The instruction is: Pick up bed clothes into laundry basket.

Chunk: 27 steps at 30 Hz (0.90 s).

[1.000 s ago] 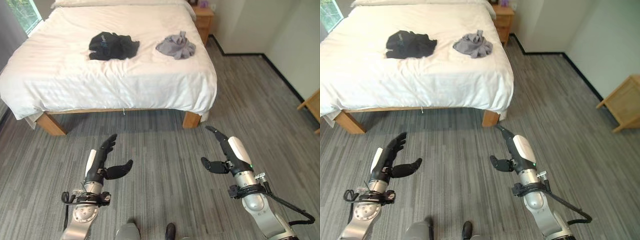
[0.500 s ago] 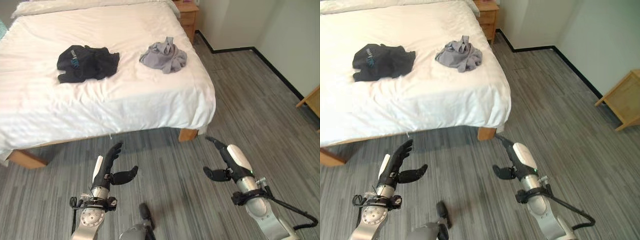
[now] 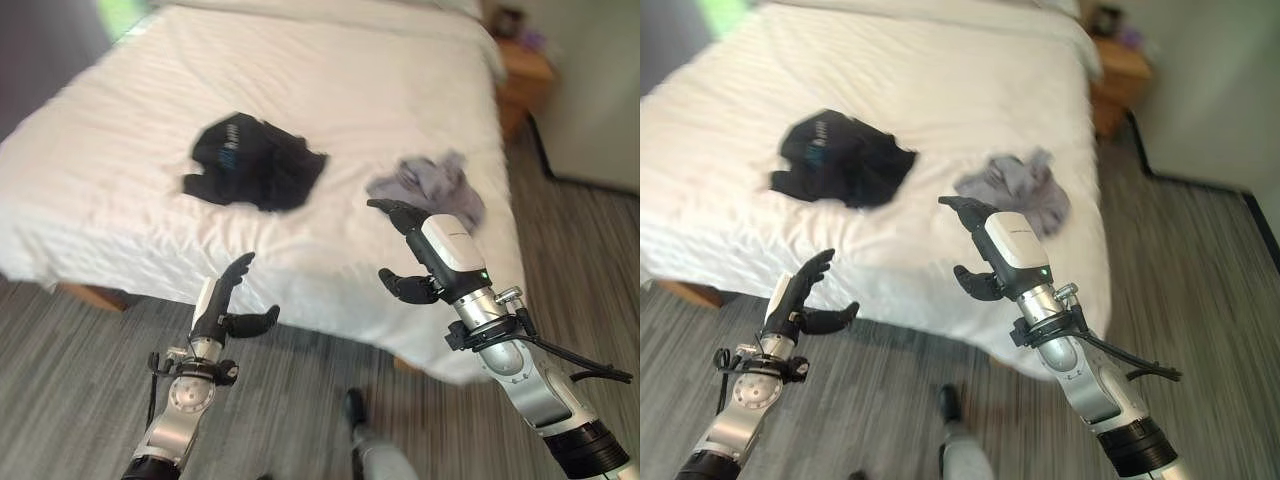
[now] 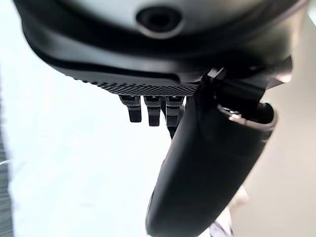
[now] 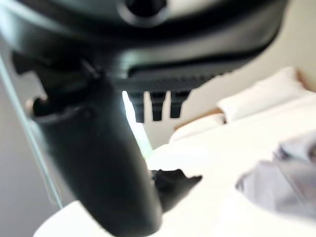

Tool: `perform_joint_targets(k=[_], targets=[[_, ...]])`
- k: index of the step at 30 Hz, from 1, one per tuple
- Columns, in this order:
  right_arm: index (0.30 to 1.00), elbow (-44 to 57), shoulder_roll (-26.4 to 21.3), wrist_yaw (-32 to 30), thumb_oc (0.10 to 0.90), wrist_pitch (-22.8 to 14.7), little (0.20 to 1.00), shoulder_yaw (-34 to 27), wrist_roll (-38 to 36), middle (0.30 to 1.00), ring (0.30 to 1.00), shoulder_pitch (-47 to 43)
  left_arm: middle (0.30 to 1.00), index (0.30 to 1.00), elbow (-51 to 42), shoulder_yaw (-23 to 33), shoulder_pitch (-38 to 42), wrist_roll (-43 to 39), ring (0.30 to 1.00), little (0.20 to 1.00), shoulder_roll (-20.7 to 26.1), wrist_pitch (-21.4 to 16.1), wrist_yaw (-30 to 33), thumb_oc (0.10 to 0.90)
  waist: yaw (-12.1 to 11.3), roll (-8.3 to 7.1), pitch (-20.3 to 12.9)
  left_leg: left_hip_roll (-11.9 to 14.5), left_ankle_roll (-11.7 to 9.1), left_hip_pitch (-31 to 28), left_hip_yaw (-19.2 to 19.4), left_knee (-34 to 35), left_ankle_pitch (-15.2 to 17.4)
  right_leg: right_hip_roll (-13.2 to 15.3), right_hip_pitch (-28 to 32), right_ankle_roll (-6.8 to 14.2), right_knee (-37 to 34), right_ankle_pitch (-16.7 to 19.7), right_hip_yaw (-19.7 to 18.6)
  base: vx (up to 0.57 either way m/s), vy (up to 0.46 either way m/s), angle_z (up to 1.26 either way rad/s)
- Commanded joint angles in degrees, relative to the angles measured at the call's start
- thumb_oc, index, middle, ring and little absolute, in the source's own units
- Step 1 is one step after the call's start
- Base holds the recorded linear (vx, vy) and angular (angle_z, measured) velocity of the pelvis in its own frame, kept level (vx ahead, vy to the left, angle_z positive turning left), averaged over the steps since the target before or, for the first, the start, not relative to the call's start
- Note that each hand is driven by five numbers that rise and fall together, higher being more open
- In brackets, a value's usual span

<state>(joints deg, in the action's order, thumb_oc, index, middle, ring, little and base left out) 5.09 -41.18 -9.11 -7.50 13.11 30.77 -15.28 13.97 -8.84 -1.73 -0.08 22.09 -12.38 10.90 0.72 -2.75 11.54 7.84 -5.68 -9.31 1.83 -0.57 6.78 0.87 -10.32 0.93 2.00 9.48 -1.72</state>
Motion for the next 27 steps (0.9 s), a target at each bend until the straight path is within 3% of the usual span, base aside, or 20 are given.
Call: perform_joint_targets(k=[1,7,9,12,14,17,18,21,22,23,26,27], targets=[[0.9,0.4,-1.3,-8.1,0.8,2.8,0.9,-7.0,2.1,0.9,0.9,-6.3,0.9,0.9,-5.0,1.9,0.7,-1.0,0.9,0.9,5.9,-5.4,2.0,0.8,1.6,-3.28,-3.9,-8.5,6.4,2.2,-0.3,5.6,-3.4,3.1,8.5,7.2,-5.0,-8.0,-4.3,0.15,-0.143,0.59],[0.9,-0.6,-2.6,-8.7,0.8,5.0,0.9,-13.1,1.6,0.9,0.9,-3.4,0.9,0.9,-1.0,6.5,-4.6,-1.9,0.9,0.9,5.0,-4.0,1.4,0.8,0.9,-3.31,-6.8,-7.3,5.5,0.6,-1.4,5.6,-2.6,3.7,12.9,6.1,-6.2,-8.3,-1.1,0.12,-0.12,0.19],[0.9,-6.7,-3.0,-8.8,0.8,7.5,0.9,-13.2,2.4,0.9,0.9,-2.3,0.9,0.9,0.2,7.5,-5.9,-2.7,0.9,0.9,4.9,-3.3,0.9,0.8,0.0,-3.22,-7.2,-6.8,5.0,-0.1,-2.8,5.6,-2.4,3.6,14.5,5.5,-6.3,-9.3,0.6,0.1,-0.139,0.11],[0.9,-16.2,-3.6,-9.5,0.8,9.0,0.9,-11.3,0.1,0.9,0.9,-4.4,0.9,0.9,-0.2,7.9,-6.5,-3.8,0.9,0.9,5.2,-3.2,0.4,0.8,-1.0,-3.15,-7.2,-6.4,4.5,-0.4,-3.7,5.6,-2.4,3.7,15.6,5.2,-6.4,-10.0,1.7,0.04,-0.101,0.27],[0.9,-27.7,-4.1,-9.4,0.8,9.8,0.9,-7.0,-3.8,0.9,0.9,-9.5,0.9,0.9,0.5,6.6,-5.7,-5.1,0.9,0.9,5.9,-3.3,0.2,0.8,-2.1,-3.16,-7.2,-6.1,3.9,-0.7,-4.4,5.6,-2.2,3.5,16.6,5.0,-6.5,-10.9,2.8,0.05,-0.103,0.29],[0.9,-32.3,-3.9,-9.3,0.8,9.6,0.9,-4.4,-5.1,0.9,0.9,-12.7,0.9,0.9,0.7,6.2,-5.1,-5.4,0.9,0.9,6.0,-3.4,0.3,0.8,-2.1,-3.04,-6.9,-5.9,3.7,-0.6,-4.6,5.6,-2.4,3.5,16.8,5.0,-6.5,-11.0,3.1,0.03,-0.068,0.26],[0.9,-43.6,-2.1,-8.2,0.8,9.8,0.9,1.1,-8.3,0.9,0.9,-18.9,0.9,0.9,1.3,3.8,-3.5,-6.6,0.9,0.9,6.8,-3.7,0.3,0.8,-3.1,-2.86,-6.3,-5.6,3.1,0.1,-5.3,5.6,-3.0,3.4,17.0,4.8,-6.6,-11.3,4.2,0.06,-0.086,0.03],[0.9,-52.0,0.2,-7.8,0.8,8.5,0.9,3.3,-13.1,0.9,0.9,-22.0,0.9,0.9,1.8,2.7,-2.5,-7.2,0.9,0.9,6.9,-4.1,0.2,0.8,-3.2,-2.52,-5.9,-5.5,2.7,1.0,-5.9,5.6,-3.4,3.5,16.8,4.8,-6.8,-11.5,5.1,0.05,-0.119,0.18],[0.853,-61.7,3.1,-4.6,0.769,6.6,0.853,5.1,-20.7,0.853,0.853,-23.4,0.9,0.9,3.2,1.2,-2.1,-7.6,0.9,0.9,7.0,-4.3,-0.9,0.8,-4.1,-1.74,-5.1,-5.5,2.2,2.2,-6.9,5.6,-3.9,3.4,16.4,4.5,-7.0,-11.7,5.9,0.05,-0.102,0.35],[0.3,-61.9,3.1,-4.6,0.4,6.5,0.3,5.2,-20.8,0.3,0.3,-23.6,0.9,0.9,3.3,1.2,-2.1,-7.6,0.9,0.9,7.0,-4.4,-0.9,0.8,-4.0,-1.73,-5.1,-5.5,2.1,2.3,-6.9,5.6,-3.9,3.4,16.4,4.5,-7.0,-11.7,5.9,0.05,-0.169,0.35],[0.3,-66.1,3.2,-1.4,0.4,5.4,0.3,7.9,-22.6,0.3,0.3,-24.8,0.9,0.9,8.9,0.3,0.5,-6.7,0.9,0.9,8.3,-3.5,-1.6,0.8,-4.0,-0.45,-4.3,-5.2,1.0,3.6,-6.7,5.6,-4.4,3.4,15.1,4.4,-7.0,-12.2,6.6,0.01,-0.079,0.18],[0.3,-62.2,2.8,-0.9,0.4,5.0,0.3,8.9,-22.6,0.3,0.3,-24.2,0.9,0.9,14.7,1.6,3.2,-4.3,0.9,0.9,8.8,-2.1,1.0,0.8,-2.9,0.54,-4.5,-4.7,0.4,3.8,-5.5,5.6,-4.5,3.2,14.9,4.4,-7.0,-12.9,6.4,0.02,-0.079,0.09]])
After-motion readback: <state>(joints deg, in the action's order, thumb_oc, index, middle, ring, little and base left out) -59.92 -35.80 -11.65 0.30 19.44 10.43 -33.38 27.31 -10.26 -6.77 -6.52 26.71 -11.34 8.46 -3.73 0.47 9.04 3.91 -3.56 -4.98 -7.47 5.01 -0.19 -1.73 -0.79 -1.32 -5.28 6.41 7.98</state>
